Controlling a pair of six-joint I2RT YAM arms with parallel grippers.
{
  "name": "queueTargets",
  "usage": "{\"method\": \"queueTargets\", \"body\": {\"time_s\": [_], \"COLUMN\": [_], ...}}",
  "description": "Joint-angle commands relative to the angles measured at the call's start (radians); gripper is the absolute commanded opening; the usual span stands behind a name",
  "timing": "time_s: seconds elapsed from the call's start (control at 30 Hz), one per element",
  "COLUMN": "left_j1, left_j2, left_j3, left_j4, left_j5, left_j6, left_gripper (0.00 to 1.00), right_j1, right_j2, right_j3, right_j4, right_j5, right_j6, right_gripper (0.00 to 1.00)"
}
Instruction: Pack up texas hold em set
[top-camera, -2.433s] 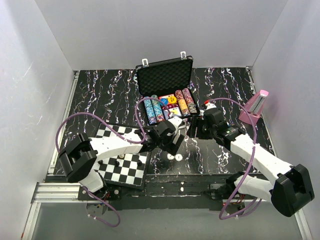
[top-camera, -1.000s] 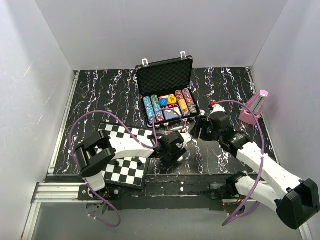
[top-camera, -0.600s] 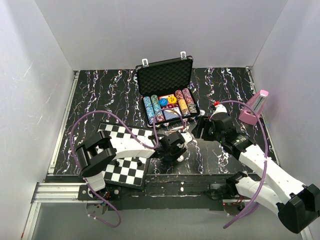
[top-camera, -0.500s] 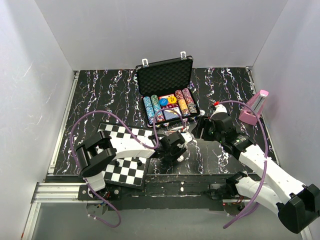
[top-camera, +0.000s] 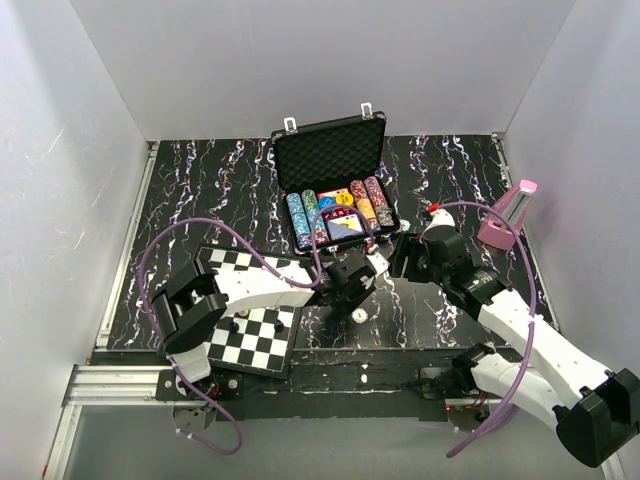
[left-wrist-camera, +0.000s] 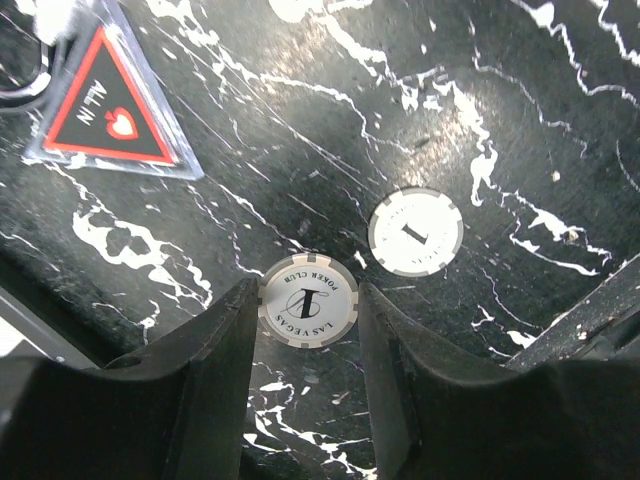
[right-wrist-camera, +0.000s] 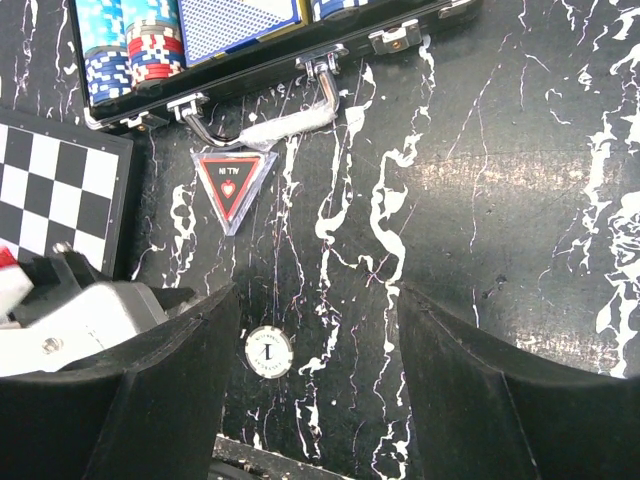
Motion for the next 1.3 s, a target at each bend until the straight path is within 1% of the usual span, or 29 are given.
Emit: {"method": "queueTargets", "body": {"time_s": [0.0, 0.33, 0.43, 0.5, 0.6, 0.63, 0.7, 0.8, 0.83, 0.87, 0.93, 1.0, 1.1, 1.17, 1.27], "left_j1": [0.049, 0.208, 0.237, 0.254, 0.276, 0.282, 0.296, 0.314, 0.320, 0.326, 0.337, 0.343, 0.357, 0.363, 0.371], "left_j2": [0.007, 0.112, 0.161, 0.191, 0.225, 0.233, 0.241, 0.241, 0.236, 0.236, 0.230, 0.224, 0.221, 0.218, 0.201], "left_j3": [0.077, 0.286, 0.376, 0.419, 0.467, 0.478, 0.489, 0.486, 0.484, 0.481, 0.475, 0.463, 0.456, 0.450, 0.427], "left_j4": [-0.011, 0.000, -0.008, -0.012, -0.012, -0.009, 0.008, 0.050, 0.064, 0.078, 0.107, 0.141, 0.167, 0.182, 0.221], "left_j5": [-0.019, 0.026, 0.035, 0.043, 0.046, 0.047, 0.050, 0.059, 0.066, 0.070, 0.088, 0.101, 0.121, 0.135, 0.159], "left_j6": [0.031, 0.072, 0.086, 0.091, 0.097, 0.100, 0.112, 0.140, 0.143, 0.150, 0.158, 0.202, 0.219, 0.219, 0.224], "left_gripper": [0.31, 0.31, 0.31, 0.31, 0.31, 0.31, 0.31, 0.31, 0.31, 0.31, 0.31, 0.31, 0.31, 0.31, 0.31], "right_j1": [0.003, 0.003, 0.003, 0.003, -0.012, -0.030, -0.117, -0.269, -0.317, -0.364, -0.421, -0.457, -0.477, -0.478, -0.478], "right_j2": [-0.034, -0.068, -0.065, -0.056, -0.025, -0.010, 0.021, 0.094, 0.133, 0.182, 0.297, 0.398, 0.550, 0.634, 0.758], "right_j3": [-0.006, 0.000, -0.002, -0.003, 0.008, 0.011, 0.011, 0.017, 0.037, 0.066, 0.124, 0.188, 0.323, 0.395, 0.523], "right_j4": [0.001, -0.006, -0.006, 0.001, 0.039, 0.056, 0.128, 0.283, 0.315, 0.335, 0.369, 0.418, 0.388, 0.380, 0.291], "right_j5": [0.018, 0.035, 0.043, 0.047, 0.012, -0.018, -0.147, -0.432, -0.521, -0.578, -0.707, -0.819, -0.913, -0.948, -1.005], "right_j6": [-0.006, -0.012, -0.014, -0.018, -0.032, -0.031, -0.041, -0.040, -0.040, -0.032, -0.015, 0.000, -0.023, -0.040, -0.076], "right_gripper": [0.72, 0.72, 0.72, 0.74, 0.75, 0.76, 0.75, 0.73, 0.70, 0.67, 0.64, 0.61, 0.57, 0.57, 0.56]}}
